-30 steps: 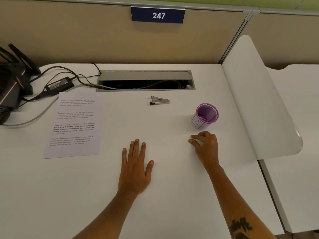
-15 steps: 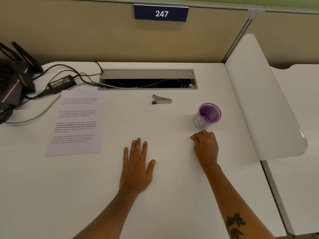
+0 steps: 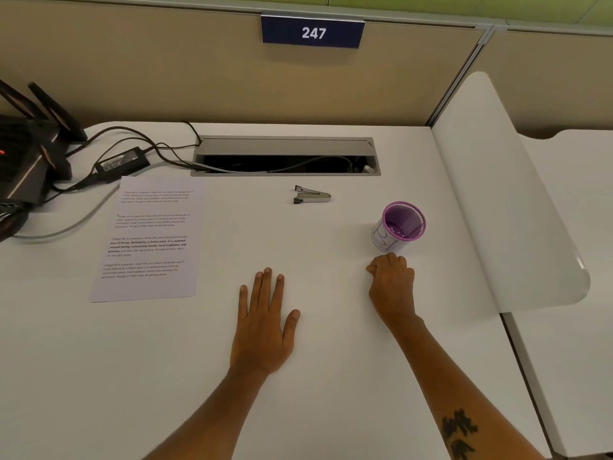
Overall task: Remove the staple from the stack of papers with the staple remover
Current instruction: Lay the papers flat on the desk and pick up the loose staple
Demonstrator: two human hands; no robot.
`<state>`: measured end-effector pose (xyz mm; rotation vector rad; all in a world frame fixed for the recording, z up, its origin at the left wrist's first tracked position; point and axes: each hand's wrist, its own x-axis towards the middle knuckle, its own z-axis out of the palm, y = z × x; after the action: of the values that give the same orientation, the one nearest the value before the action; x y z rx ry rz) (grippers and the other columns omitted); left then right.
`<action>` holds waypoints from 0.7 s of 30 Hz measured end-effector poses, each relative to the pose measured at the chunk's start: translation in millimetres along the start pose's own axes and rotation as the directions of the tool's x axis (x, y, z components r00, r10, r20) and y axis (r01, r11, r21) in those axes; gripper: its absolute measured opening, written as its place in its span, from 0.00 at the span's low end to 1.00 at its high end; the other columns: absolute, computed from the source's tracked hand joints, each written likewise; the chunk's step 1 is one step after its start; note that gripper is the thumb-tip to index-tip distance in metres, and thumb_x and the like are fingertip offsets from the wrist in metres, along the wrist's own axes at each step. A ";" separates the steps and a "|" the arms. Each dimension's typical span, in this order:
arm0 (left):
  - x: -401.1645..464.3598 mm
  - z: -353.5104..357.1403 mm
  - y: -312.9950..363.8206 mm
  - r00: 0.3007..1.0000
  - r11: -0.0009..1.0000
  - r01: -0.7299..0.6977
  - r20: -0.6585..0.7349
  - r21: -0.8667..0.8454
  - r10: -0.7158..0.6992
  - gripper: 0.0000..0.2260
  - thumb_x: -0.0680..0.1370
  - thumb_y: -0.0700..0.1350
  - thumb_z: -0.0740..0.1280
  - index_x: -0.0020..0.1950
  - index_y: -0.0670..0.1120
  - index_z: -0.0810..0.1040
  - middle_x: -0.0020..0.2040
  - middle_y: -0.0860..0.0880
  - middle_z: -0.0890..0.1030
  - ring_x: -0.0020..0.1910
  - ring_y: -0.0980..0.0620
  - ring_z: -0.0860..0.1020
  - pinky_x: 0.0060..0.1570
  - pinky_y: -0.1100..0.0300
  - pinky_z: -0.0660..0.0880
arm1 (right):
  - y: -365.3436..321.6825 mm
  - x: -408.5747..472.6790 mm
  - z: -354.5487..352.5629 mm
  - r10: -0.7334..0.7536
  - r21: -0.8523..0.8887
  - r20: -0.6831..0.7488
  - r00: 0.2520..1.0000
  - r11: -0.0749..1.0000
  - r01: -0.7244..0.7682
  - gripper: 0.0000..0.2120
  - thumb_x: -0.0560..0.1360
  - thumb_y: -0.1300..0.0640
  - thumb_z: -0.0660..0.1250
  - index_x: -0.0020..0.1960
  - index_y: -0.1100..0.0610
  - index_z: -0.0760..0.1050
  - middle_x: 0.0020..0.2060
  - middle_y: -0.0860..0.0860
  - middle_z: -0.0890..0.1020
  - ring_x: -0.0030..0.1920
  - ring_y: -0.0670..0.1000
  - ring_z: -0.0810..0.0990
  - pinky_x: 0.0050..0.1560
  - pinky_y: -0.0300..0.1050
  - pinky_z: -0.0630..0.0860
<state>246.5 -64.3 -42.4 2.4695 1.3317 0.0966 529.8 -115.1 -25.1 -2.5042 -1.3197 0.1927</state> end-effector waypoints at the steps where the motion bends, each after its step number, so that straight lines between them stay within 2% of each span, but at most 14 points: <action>1: 0.0 0.1 0.1 1.000 1.000 -0.001 -0.002 -0.002 0.001 0.33 0.85 0.62 0.46 0.87 0.48 0.47 0.88 0.45 0.46 0.87 0.47 0.44 0.85 0.38 0.51 | 2.5 -0.1 -0.5 0.004 0.019 0.012 1.000 1.000 -0.004 0.09 0.78 0.70 0.65 0.49 0.58 0.79 0.47 0.54 0.81 0.48 0.56 0.76 0.50 0.53 0.72; 5: 0.6 0.2 -0.2 1.000 1.000 -0.003 0.000 -0.005 0.003 0.33 0.85 0.62 0.46 0.87 0.48 0.47 0.88 0.45 0.46 0.87 0.47 0.44 0.85 0.38 0.50 | 7.2 -2.4 -17.0 0.075 0.192 -0.013 0.997 0.979 -0.071 0.08 0.80 0.67 0.63 0.47 0.58 0.77 0.45 0.53 0.80 0.48 0.57 0.75 0.48 0.49 0.70; 8: -0.5 0.4 -0.5 1.000 1.000 -0.002 0.000 -0.004 0.002 0.33 0.86 0.61 0.48 0.87 0.48 0.47 0.88 0.45 0.46 0.87 0.47 0.43 0.85 0.38 0.51 | 2.0 0.1 -46.2 0.048 0.280 -0.138 0.989 0.960 -0.008 0.08 0.81 0.68 0.63 0.46 0.59 0.75 0.41 0.52 0.76 0.44 0.57 0.73 0.44 0.40 0.63; 12: 0.2 0.0 0.0 1.000 1.000 -0.006 -0.011 -0.021 0.005 0.33 0.86 0.61 0.49 0.87 0.47 0.48 0.88 0.45 0.47 0.87 0.47 0.44 0.85 0.38 0.51 | -4.2 25.1 -88.3 0.028 0.279 -0.263 0.965 0.959 0.048 0.06 0.81 0.68 0.63 0.48 0.63 0.76 0.43 0.51 0.75 0.45 0.54 0.71 0.43 0.38 0.61; 15: 0.2 0.2 -0.2 1.000 1.000 -0.006 -0.009 -0.025 0.006 0.33 0.86 0.60 0.50 0.87 0.48 0.48 0.88 0.45 0.47 0.87 0.47 0.44 0.85 0.38 0.51 | -3.2 49.6 -103.7 0.062 0.274 -0.229 0.972 0.962 0.003 0.07 0.81 0.67 0.62 0.49 0.63 0.78 0.45 0.52 0.77 0.48 0.53 0.73 0.39 0.34 0.64; 18: 0.5 -0.3 0.0 1.000 1.000 -0.004 -0.001 -0.012 0.004 0.33 0.86 0.61 0.49 0.87 0.48 0.47 0.88 0.45 0.46 0.87 0.47 0.44 0.85 0.38 0.51 | -0.1 63.9 -106.6 0.077 0.249 -0.193 0.978 0.968 -0.027 0.05 0.81 0.64 0.66 0.51 0.63 0.81 0.46 0.54 0.79 0.48 0.52 0.76 0.40 0.29 0.66; 21: 1.0 0.1 -0.1 1.000 1.000 -0.001 -0.001 -0.020 0.001 0.33 0.86 0.61 0.49 0.87 0.48 0.47 0.88 0.45 0.46 0.87 0.47 0.43 0.85 0.38 0.51 | 3.5 68.7 -107.2 0.044 0.193 -0.214 0.976 0.981 -0.002 0.06 0.79 0.62 0.71 0.52 0.64 0.84 0.47 0.59 0.85 0.47 0.56 0.81 0.44 0.36 0.72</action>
<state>246.9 -63.5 -42.6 2.4538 1.3237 0.1101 599.1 -82.2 76.6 -2.3050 -1.1287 0.0455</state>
